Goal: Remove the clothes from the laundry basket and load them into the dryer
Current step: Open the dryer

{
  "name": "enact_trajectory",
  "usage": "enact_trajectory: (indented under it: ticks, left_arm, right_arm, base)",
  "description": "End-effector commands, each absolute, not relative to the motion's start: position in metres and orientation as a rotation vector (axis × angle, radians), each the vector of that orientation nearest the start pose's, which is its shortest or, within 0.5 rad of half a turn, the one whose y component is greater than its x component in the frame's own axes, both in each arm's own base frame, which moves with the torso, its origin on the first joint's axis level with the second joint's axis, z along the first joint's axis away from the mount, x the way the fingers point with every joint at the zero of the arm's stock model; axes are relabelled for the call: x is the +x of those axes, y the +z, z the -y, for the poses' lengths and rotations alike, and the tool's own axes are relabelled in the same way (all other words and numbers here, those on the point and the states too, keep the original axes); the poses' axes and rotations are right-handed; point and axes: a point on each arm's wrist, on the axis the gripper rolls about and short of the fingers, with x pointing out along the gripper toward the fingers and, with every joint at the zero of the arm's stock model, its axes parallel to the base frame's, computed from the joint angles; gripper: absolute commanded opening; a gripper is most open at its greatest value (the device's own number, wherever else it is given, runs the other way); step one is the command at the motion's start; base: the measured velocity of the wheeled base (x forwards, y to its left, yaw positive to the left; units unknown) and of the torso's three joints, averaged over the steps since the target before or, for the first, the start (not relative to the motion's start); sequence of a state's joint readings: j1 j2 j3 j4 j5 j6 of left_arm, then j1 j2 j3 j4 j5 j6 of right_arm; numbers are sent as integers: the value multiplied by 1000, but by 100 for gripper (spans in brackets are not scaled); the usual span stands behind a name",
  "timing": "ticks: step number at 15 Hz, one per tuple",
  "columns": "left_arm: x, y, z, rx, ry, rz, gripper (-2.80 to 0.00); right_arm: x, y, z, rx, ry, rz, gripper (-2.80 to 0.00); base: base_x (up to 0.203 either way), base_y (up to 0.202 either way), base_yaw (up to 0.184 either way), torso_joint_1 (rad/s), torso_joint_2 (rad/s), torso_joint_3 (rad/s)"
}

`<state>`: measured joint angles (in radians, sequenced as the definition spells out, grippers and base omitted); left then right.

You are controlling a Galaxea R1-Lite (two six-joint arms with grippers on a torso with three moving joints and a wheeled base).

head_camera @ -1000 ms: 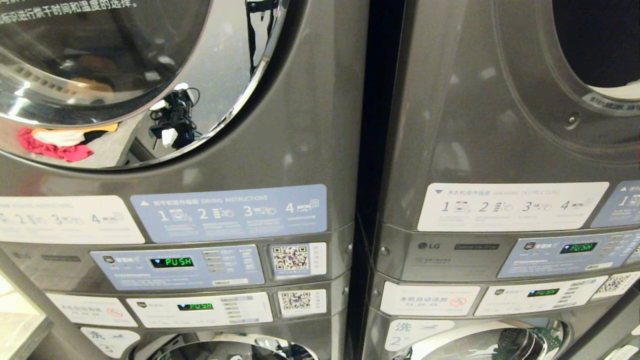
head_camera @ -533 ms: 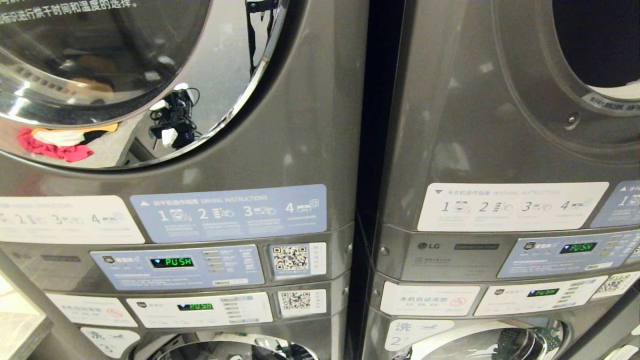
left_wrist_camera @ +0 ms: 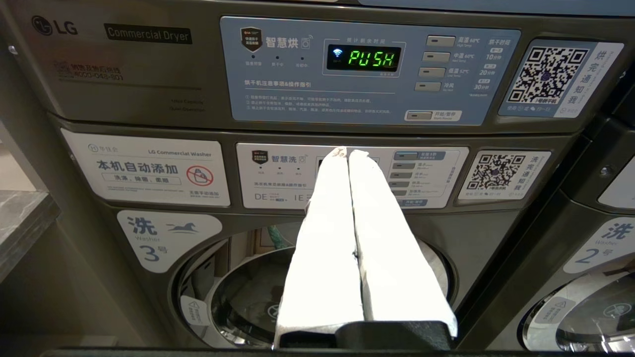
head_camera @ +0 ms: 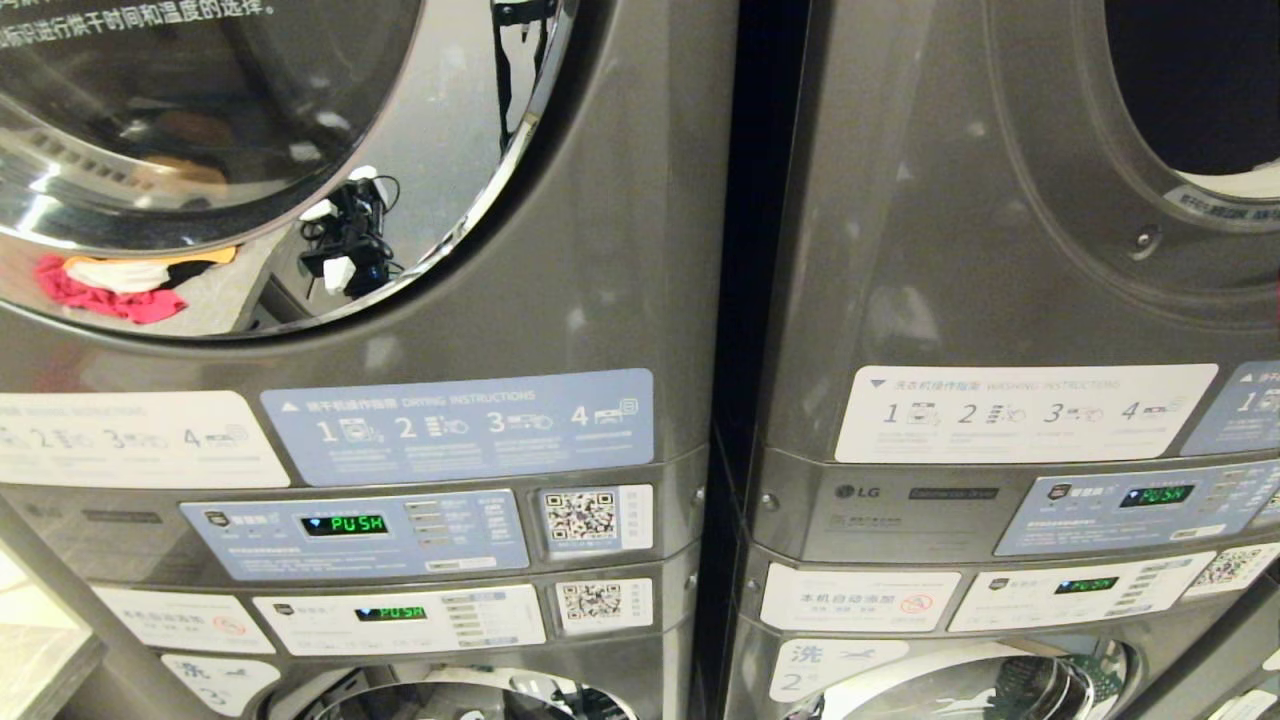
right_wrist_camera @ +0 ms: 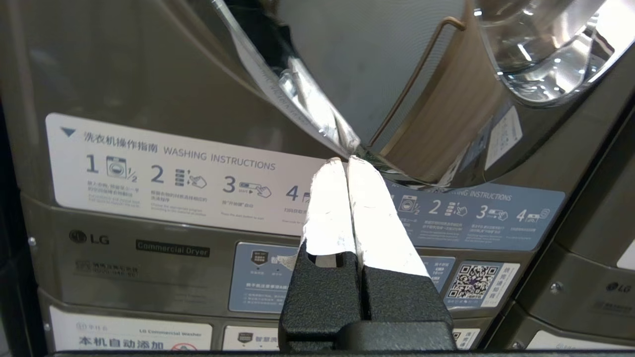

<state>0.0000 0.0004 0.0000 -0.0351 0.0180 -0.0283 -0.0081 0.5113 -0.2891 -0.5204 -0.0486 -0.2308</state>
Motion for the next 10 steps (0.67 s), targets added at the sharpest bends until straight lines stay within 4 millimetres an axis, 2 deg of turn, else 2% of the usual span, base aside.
enact_trajectory:
  ticks: [1, 10]
  left_arm:
    - [-22, 75, 0, -29, 18, 22, -280]
    - [-22, 75, 0, -32, 18, 20, -280]
  right_arm:
    - [22, 213, 1, -209, -98, 302, -280]
    - [14, 218, 3, -143, -171, 350, -280]
  base:
    - [0, 0, 0, 0, 0, 0]
    - [0, 0, 0, 0, 0, 0]
